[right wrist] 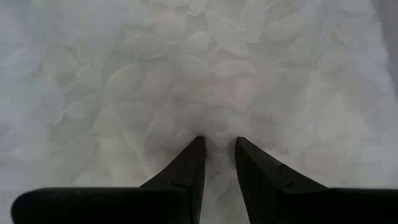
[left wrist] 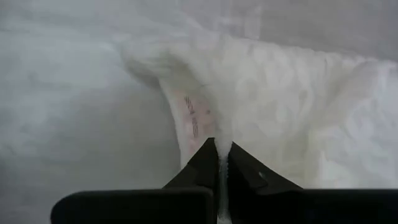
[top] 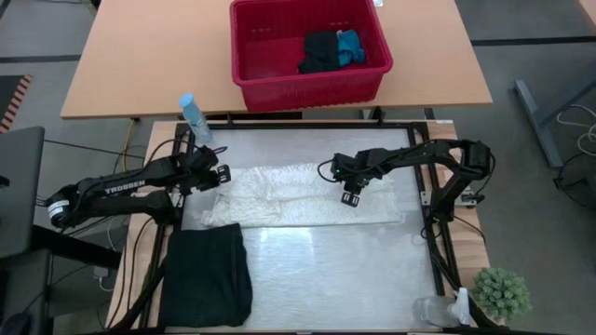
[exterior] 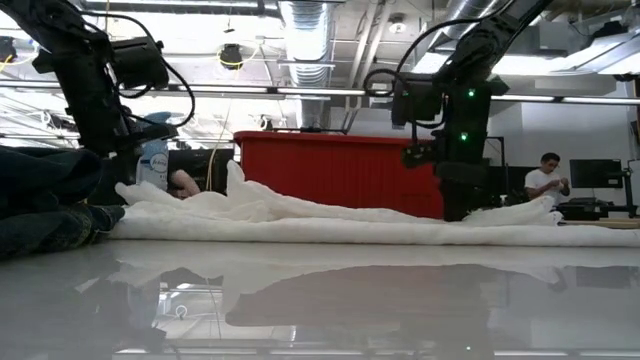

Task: Fold Laundry from Bin
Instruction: Fold the white dress from the red bin

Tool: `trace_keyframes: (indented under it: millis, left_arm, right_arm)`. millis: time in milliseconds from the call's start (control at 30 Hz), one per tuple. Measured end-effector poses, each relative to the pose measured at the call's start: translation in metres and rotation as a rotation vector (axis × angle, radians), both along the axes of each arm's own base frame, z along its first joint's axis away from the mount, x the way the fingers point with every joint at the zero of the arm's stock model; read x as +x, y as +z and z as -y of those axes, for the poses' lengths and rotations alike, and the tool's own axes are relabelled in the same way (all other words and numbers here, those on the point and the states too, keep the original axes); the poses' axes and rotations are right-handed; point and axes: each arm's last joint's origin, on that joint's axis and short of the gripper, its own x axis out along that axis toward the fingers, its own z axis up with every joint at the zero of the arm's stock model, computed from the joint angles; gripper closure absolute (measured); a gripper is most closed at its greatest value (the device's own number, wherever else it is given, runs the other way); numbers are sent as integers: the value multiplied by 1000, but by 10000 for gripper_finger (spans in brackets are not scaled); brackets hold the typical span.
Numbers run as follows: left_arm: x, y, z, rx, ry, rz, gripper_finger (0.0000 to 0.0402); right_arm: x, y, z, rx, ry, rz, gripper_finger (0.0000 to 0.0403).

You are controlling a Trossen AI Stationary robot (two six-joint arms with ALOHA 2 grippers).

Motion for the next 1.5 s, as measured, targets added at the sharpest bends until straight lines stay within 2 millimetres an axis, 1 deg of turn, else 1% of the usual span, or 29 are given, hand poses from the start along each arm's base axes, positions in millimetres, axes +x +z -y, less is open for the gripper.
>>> trace_keyframes:
  millis: [133, 500, 633, 800, 933, 1033, 1100, 1233, 1367, 1433, 1500]
  left_arm:
    - [-1, -2, -3, 17, -48, -35, 401]
    - [-6, -7, -7, 52, -177, -167, 401]
    - [-7, -7, -7, 54, -200, -173, 401]
    - [-6, -8, -5, 23, -302, -146, 401]
    - [-4, -7, -6, 29, -298, -125, 394]
    - [-3, -6, -7, 62, -357, -126, 373]
    - [-3, -6, -7, 80, -390, -141, 350]
    - [-3, -6, -7, 86, -428, -151, 289]
    - [-5, -7, -3, 20, -436, -139, 221]
    - [-4, 0, -3, 1, -435, -107, 196]
    - [-1, 15, -4, 42, -444, -45, 181]
  right_arm:
    - [1, -11, -1, 14, 2, -47, 287]
    - [-1, -10, -2, 18, 6, -68, 287]
    - [-2, -11, -2, 21, 6, -73, 287]
    - [-2, -11, -3, 24, 9, -79, 287]
    - [-3, -12, -3, 28, 9, -81, 287]
    - [-3, -12, -3, 28, 9, -80, 287]
    - [-2, -12, -3, 28, 10, -79, 287]
    - [-2, -12, -3, 29, 10, -78, 287]
    - [-2, -12, -3, 29, 10, -78, 287]
    - [-2, -12, -3, 29, 10, -78, 287]
    - [-2, -12, -3, 29, 10, -77, 287]
